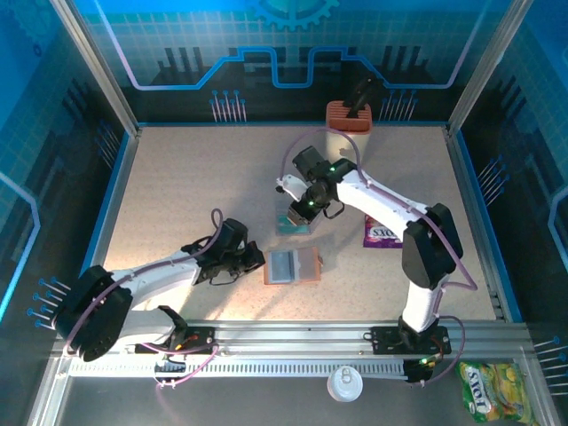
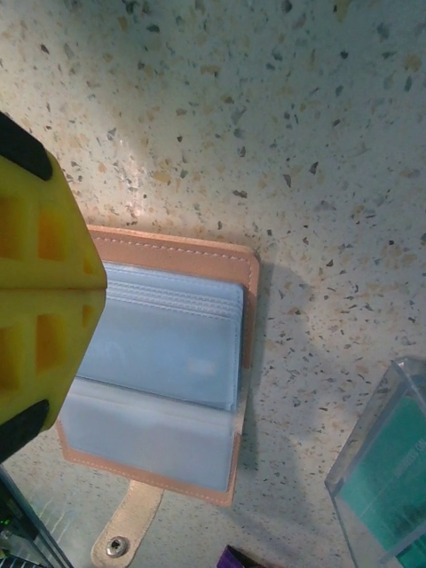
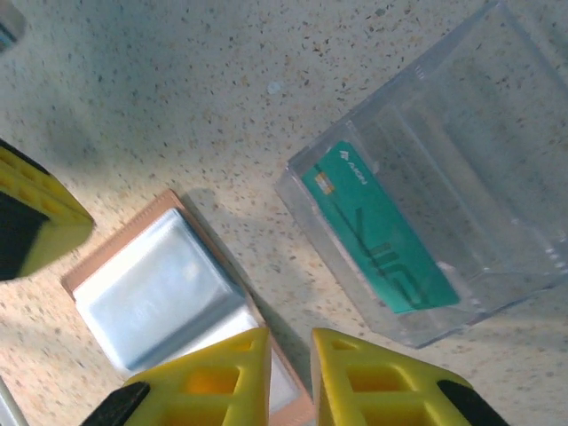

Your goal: Take the credit cards out of the card holder

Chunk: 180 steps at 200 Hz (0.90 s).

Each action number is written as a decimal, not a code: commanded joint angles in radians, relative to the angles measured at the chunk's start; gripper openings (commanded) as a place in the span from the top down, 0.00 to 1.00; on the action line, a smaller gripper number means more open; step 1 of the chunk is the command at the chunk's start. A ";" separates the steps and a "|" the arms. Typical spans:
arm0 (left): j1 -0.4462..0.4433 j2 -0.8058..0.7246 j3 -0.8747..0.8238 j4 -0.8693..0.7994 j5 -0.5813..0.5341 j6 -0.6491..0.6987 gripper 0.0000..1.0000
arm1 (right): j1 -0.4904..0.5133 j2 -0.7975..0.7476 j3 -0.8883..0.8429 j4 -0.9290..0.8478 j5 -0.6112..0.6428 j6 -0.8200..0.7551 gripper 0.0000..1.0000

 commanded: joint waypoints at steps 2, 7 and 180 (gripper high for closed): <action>-0.013 0.028 0.029 0.039 0.027 -0.022 0.93 | 0.016 -0.083 -0.091 0.141 -0.028 0.216 0.81; -0.016 0.033 0.031 0.041 0.025 -0.023 0.94 | 0.018 -0.097 -0.110 0.154 -0.038 0.237 0.81; -0.078 0.079 0.038 -0.041 -0.051 -0.034 0.98 | 0.155 -0.248 -0.527 0.519 -0.147 0.805 0.87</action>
